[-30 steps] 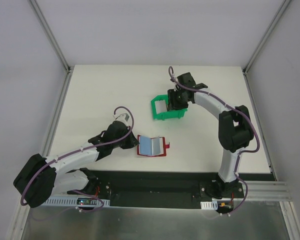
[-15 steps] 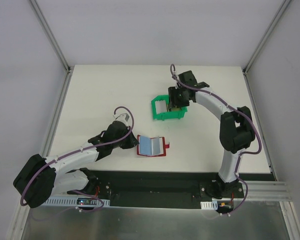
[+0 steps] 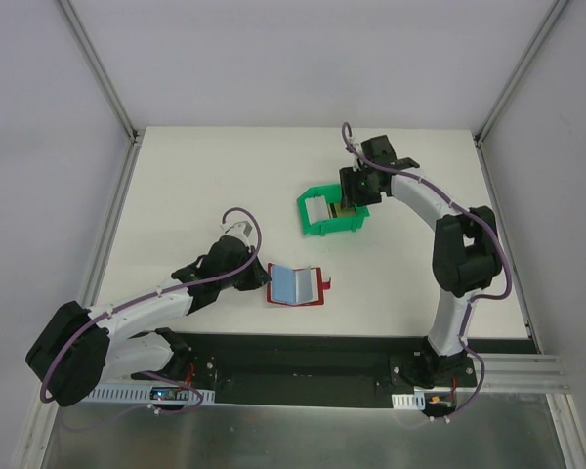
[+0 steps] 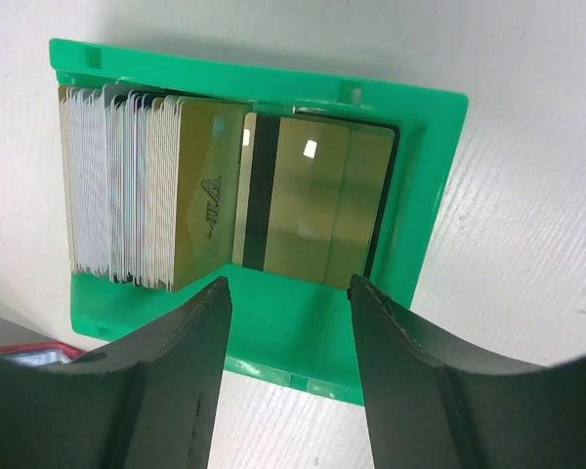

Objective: Put the credit cards into the card holder
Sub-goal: Pick up the credit card from the storage box.

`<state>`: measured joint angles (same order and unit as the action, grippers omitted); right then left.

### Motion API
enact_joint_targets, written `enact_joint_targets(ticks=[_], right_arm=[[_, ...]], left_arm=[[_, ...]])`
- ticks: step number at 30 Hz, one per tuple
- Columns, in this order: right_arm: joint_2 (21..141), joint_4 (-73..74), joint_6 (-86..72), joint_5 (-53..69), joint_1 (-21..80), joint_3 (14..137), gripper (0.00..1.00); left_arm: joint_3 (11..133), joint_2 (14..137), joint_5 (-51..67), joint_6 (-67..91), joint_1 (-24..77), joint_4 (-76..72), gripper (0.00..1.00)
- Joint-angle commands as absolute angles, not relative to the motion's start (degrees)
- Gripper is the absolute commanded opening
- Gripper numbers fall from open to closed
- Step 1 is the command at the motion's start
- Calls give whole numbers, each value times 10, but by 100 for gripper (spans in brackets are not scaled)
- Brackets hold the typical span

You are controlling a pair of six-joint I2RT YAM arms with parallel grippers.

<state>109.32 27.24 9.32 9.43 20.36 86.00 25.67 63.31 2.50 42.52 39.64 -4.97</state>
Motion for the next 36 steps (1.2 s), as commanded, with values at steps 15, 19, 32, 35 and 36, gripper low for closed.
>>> enact_joint_targets(ticks=[15,19,32,35,36], right_arm=[[1144,255,37,187,226,946,81],[1167,243,18,189,237,949,84],[1208,213,-17,221,249,953,86],[1200,201,-21,231,249,941,83],[1195,195,-22,235,249,935,83]], left_arm=[[271,635,12,409,382,-47,0],[275,635,17,407,379,-47,0],[273,639,28,402,362,-48,0],[274,643,32,401,359,-48,0],[274,642,33,400,359,-47,0]])
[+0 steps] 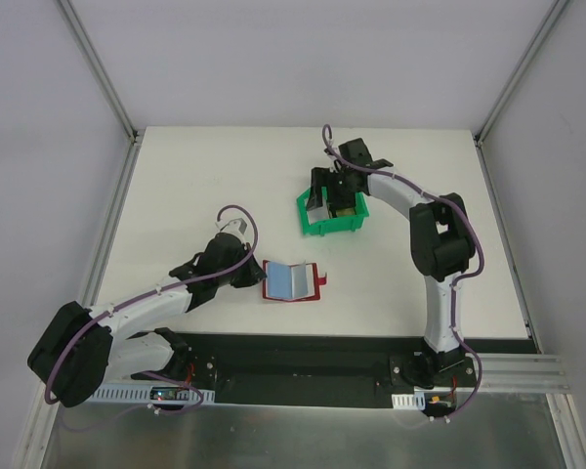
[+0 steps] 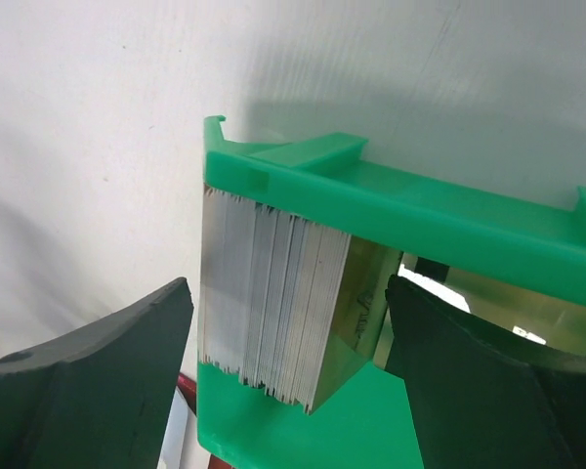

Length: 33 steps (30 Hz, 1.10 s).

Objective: Put the credit cards into the card holder
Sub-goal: Pick up the credit card from the storage box.

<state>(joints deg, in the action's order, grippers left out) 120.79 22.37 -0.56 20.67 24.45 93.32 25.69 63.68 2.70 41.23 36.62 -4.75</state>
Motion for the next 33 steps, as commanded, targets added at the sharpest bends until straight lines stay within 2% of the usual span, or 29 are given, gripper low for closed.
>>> enact_joint_targets(ticks=[1,10,12,21,26,33], right_arm=[[1192,193,-21,237,249,934,81],[1189,195,-21,265,249,939,65],[1187,195,-22,268,248,938,58],[1180,198,-24,269,249,935,50],[1179,202,-22,271,248,936,36],[1173,207,-19,269,248,937,33]], left_arm=[[274,643,34,400,358,-48,0],[276,649,37,398,356,-48,0],[276,649,38,399,356,-48,0],[276,649,39,397,355,-48,0],[275,648,40,396,354,-49,0],[274,652,45,396,354,-54,0]])
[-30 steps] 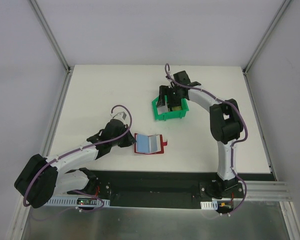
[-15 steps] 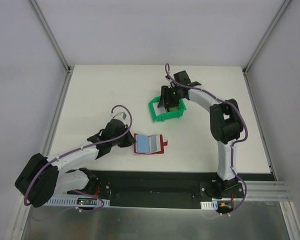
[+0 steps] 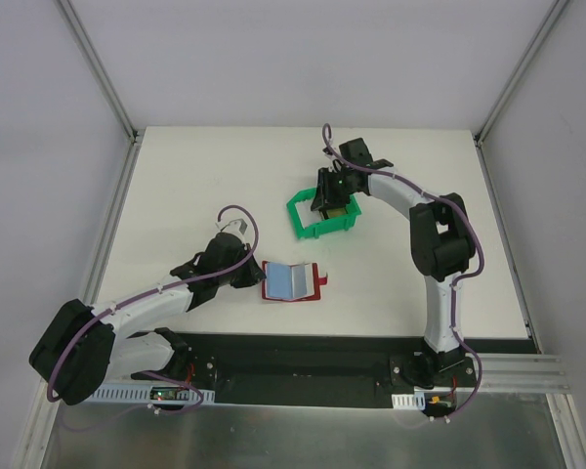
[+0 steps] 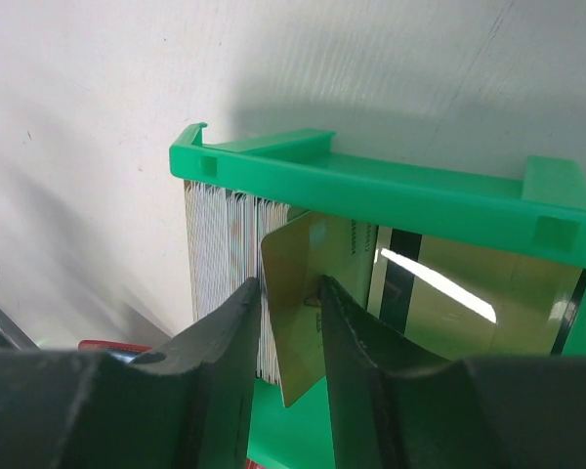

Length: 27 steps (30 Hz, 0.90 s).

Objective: Put the credit cards into the card holder
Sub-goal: Pick up the credit card from the storage box.

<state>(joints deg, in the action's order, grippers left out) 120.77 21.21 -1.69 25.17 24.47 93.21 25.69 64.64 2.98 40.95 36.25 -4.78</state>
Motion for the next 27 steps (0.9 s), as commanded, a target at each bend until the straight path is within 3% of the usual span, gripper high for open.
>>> enact_joint_targets(ticks=[1,18,24,27], right_arm=[[1172,207,-20,270,247,938,33],[1155,219,-15,263,240,945,14],[1159,259,17,210,240,974,0],[1147,260,28,195,241,976,0]], left_arm=[[274,654,47,397,354,-54,0],[264,650,47,396,353,-61,0],[246,643,47,403,352,-66,0],[232,634,49,410,352,-75,0]])
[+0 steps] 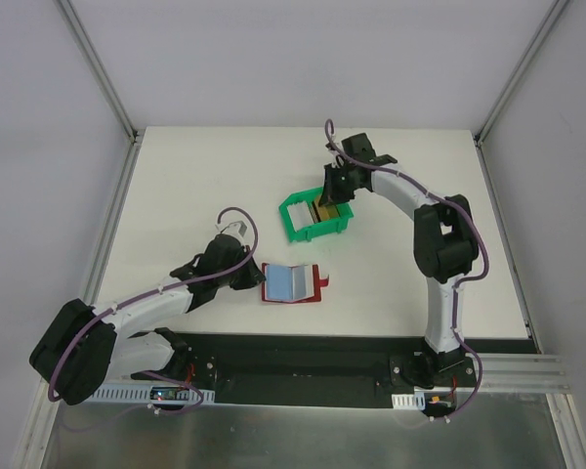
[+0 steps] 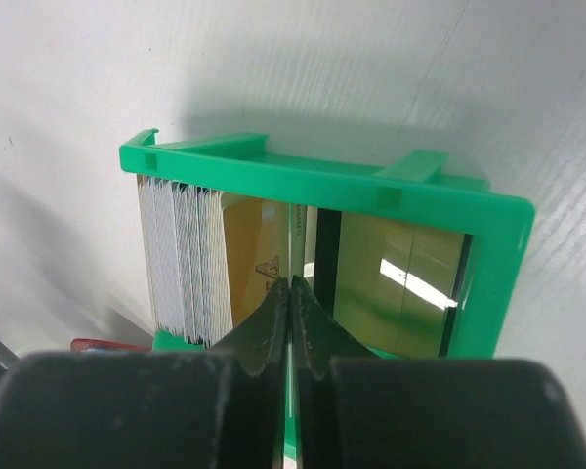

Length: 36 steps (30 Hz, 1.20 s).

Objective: Put the credit cards into the card holder
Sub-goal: Pick up the credit card from the storage box, then insert the credit card into the card holder.

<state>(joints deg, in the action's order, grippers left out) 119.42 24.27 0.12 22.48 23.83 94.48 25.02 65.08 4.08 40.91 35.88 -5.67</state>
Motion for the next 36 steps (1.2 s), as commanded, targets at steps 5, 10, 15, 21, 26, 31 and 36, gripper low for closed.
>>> enact_joint_targets(ticks=[5,10,15,21,26,31,36], right_arm=[[1091,243,37,174,241,961,0],[993,193,8,184,246,879,0],[902,92,-118,221,296,737,0],[888,-16,-246,202,416,633,0],[911,-47,-297,170,471,593,0],[914,-75,-321,143,477,522,0],[907,-129,-323,141,477,454,0]], left_arm=[[214,626,52,422,352,-83,0],[198,622,48,436,352,-92,0],[187,606,44,454,353,-101,0],[180,596,50,471,353,-103,0],[176,594,48,475,353,-102,0],[167,594,46,480,353,-103,0],[152,606,42,484,353,-118,0]])
